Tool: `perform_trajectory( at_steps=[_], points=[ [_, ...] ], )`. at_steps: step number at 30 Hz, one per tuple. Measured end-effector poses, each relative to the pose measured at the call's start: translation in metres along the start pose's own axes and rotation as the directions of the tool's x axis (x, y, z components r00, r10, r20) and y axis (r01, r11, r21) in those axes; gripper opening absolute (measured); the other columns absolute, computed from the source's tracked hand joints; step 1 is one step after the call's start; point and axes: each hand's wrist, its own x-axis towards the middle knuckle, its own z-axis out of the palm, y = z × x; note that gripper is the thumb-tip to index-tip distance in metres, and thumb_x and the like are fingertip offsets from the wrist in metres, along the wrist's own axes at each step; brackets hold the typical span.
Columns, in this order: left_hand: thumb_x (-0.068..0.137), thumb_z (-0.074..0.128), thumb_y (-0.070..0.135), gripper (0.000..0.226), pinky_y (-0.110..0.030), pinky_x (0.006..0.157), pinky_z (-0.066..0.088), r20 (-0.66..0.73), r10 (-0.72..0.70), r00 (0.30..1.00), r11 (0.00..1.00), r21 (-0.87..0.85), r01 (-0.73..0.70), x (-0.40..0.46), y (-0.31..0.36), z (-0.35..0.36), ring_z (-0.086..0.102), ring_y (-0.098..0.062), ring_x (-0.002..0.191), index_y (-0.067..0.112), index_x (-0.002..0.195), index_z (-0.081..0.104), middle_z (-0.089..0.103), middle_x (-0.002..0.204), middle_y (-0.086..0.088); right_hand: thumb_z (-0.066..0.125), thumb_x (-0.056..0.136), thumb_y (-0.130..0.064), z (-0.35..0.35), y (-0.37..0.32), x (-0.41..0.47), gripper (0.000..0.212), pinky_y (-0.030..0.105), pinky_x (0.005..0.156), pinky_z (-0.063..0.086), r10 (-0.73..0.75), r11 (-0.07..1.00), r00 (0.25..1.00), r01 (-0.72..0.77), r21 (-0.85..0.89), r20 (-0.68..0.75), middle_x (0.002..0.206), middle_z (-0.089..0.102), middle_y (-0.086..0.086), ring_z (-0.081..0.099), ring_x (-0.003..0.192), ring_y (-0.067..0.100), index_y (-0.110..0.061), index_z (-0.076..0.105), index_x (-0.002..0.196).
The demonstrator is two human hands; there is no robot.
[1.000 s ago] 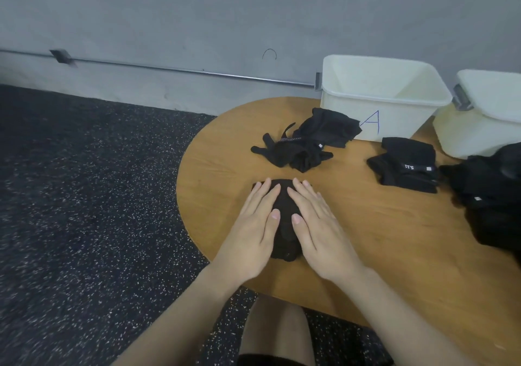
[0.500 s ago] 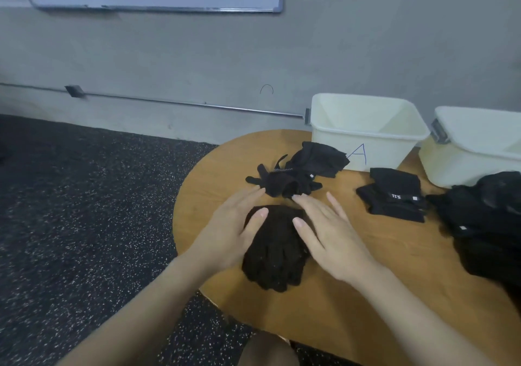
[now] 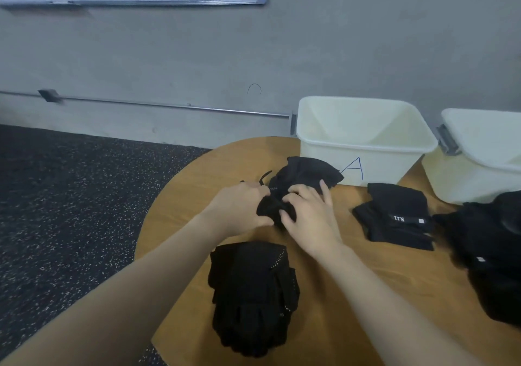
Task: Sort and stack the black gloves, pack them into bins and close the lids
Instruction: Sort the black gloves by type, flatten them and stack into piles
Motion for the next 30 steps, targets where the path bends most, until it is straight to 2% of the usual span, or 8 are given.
perform_trajectory(
  at_steps=[3,8,10,14,20,24,26,30],
  points=[
    [0.104,0.054,0.032,0.011,-0.026,0.066,0.04,-0.096,0.011,0.995,1.0,-0.005,-0.012,0.009,0.0,-0.006,0.06,-0.015,0.086,0.025,0.1,0.062,0.062,0.096,0.007,0.066,0.095,-0.027,0.0,0.004,0.007,0.016,0.045,0.128,0.009,0.034,0.994,0.997,-0.027,0.106,-0.069,0.111,0.062,-0.008,0.06,0.111,0.014,-0.02,0.077,0.104],
    [0.105,0.056,0.031,0.023,-0.032,0.055,0.038,-0.196,-0.009,0.981,0.987,-0.158,-0.022,0.004,0.001,-0.036,0.054,-0.015,0.063,0.023,0.083,0.059,0.06,0.07,0.003,0.064,0.097,-0.026,-0.023,0.007,0.017,0.012,0.041,0.124,0.018,0.133,0.945,0.981,-0.082,0.318,-0.14,0.106,0.061,-0.013,0.059,0.105,0.009,-0.02,0.074,0.101],
    [0.104,0.058,0.03,0.025,-0.032,0.057,0.042,-0.226,-0.001,0.974,0.974,-0.22,-0.05,-0.003,0.007,-0.054,0.054,-0.012,0.063,0.023,0.081,0.06,0.062,0.071,0.003,0.065,0.096,-0.025,-0.041,0.006,0.021,0.012,0.038,0.116,0.032,0.119,0.928,0.973,-0.039,0.37,-0.196,0.105,0.064,-0.012,0.061,0.102,0.011,-0.02,0.074,0.1],
    [0.102,0.063,0.026,0.037,-0.028,0.059,0.037,-0.309,-0.007,0.951,0.908,-0.401,-0.124,-0.02,0.029,-0.084,0.045,-0.007,0.059,0.035,0.069,0.049,0.052,0.066,0.008,0.067,0.095,-0.015,-0.09,0.002,0.017,0.01,0.01,0.085,0.039,0.152,0.845,0.963,-0.009,0.534,-0.223,0.097,0.065,-0.011,0.056,0.092,0.002,-0.014,0.076,0.099],
    [0.102,0.064,0.022,0.027,-0.022,0.076,0.054,-0.347,0.041,0.937,0.799,-0.552,-0.239,-0.063,0.088,-0.103,0.068,-0.001,0.078,0.031,0.077,0.063,0.073,0.078,0.014,0.061,0.1,-0.019,-0.163,-0.003,-0.027,0.015,0.019,0.079,0.049,0.23,0.715,0.959,-0.052,0.697,-0.164,0.089,0.072,-0.007,0.066,0.087,0.006,-0.016,0.069,0.088],
    [0.103,0.062,0.022,0.023,-0.045,0.087,0.058,-0.318,0.103,0.943,0.706,-0.644,-0.294,-0.089,0.128,-0.093,0.073,-0.024,0.09,0.0,0.102,0.068,0.075,0.097,-0.018,0.058,0.103,-0.022,-0.2,-0.003,-0.076,0.021,0.029,0.07,0.045,0.236,0.722,0.952,-0.038,0.69,-0.195,0.071,0.06,-0.016,0.056,0.072,0.007,-0.021,0.057,0.082],
    [0.103,0.061,0.02,0.023,-0.05,0.077,0.059,-0.301,0.123,0.946,0.668,-0.679,-0.303,-0.104,0.147,-0.083,0.069,-0.018,0.082,-0.001,0.108,0.067,0.074,0.096,-0.021,0.057,0.103,-0.024,-0.212,-0.004,-0.106,0.02,0.03,0.071,0.046,0.218,0.761,0.953,-0.03,0.648,-0.211,0.073,0.063,-0.017,0.058,0.072,0.006,-0.022,0.058,0.084],
    [0.105,0.057,0.017,0.017,-0.028,0.07,0.054,-0.245,0.172,0.954,0.578,-0.759,-0.299,-0.135,0.179,-0.057,0.071,-0.007,0.078,0.01,0.111,0.072,0.079,0.095,-0.001,0.06,0.102,-0.029,-0.219,-0.001,-0.165,0.018,0.03,0.076,0.051,0.265,0.776,0.949,-0.107,0.621,-0.169,0.082,0.071,-0.004,0.067,0.082,0.014,-0.017,0.066,0.09]
  ],
)
